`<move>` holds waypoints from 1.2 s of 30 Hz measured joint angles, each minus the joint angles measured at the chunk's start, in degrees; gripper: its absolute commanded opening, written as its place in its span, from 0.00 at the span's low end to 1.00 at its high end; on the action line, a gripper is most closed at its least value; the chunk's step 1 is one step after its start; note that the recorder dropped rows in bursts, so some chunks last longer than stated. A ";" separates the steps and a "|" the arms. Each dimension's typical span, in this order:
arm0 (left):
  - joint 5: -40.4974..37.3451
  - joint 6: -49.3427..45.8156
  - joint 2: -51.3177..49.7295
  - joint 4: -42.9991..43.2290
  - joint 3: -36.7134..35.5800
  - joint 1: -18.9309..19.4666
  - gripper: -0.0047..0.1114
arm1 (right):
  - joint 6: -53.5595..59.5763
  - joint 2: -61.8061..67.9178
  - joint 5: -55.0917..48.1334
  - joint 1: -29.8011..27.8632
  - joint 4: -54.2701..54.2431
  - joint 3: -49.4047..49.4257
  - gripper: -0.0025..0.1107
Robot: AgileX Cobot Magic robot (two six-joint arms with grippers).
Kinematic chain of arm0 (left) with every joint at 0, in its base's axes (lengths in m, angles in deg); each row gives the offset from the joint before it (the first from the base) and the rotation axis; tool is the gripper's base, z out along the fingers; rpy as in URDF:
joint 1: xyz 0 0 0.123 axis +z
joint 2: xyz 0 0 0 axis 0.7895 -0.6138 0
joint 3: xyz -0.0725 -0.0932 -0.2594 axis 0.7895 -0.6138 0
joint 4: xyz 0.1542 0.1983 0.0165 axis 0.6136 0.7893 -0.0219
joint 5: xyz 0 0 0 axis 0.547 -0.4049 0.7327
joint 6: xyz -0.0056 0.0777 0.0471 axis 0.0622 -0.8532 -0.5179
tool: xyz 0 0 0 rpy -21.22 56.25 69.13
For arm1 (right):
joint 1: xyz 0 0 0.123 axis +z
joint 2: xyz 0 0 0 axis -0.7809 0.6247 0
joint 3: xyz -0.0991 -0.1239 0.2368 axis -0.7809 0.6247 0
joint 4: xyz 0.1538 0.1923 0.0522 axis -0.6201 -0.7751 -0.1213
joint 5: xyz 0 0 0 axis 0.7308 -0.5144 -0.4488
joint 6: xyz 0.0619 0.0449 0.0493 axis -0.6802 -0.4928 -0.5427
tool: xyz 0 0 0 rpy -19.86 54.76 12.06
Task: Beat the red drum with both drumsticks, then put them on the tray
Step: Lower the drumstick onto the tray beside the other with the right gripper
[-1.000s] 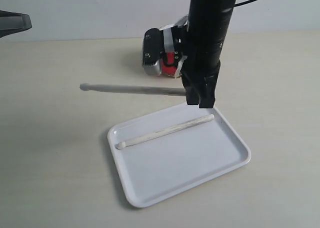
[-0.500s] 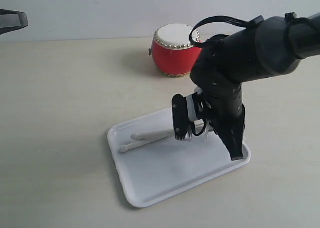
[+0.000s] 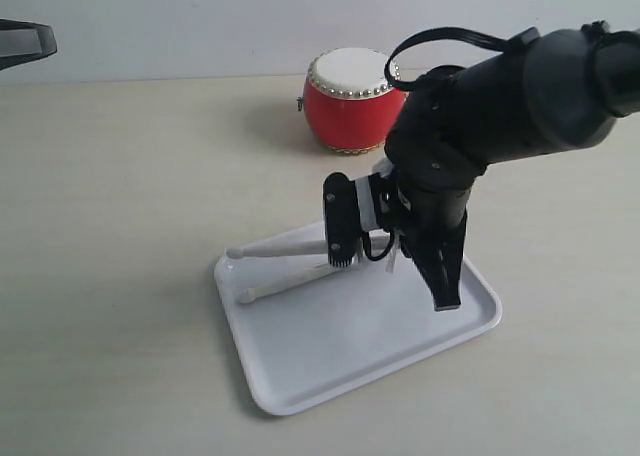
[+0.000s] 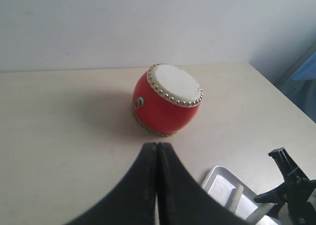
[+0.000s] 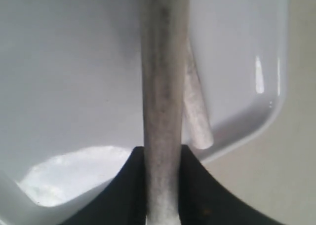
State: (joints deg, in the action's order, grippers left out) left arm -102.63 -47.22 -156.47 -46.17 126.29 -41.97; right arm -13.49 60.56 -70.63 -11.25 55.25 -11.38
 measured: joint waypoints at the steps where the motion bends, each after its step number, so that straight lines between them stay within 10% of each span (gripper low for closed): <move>1: 0.00 0.00 0.00 0.00 0.00 0.00 0.04 | 1.22 -0.74 0.00 0.00 -1.39 0.12 0.02; 36: 0.13 0.00 0.00 0.00 0.00 0.00 0.04 | 13.54 -1.29 2.01 0.00 -7.00 6.18 0.02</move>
State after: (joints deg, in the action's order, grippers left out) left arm -102.50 -47.22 -156.47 -46.17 126.29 -41.97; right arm 0.05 59.27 -68.62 -11.25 48.25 -5.20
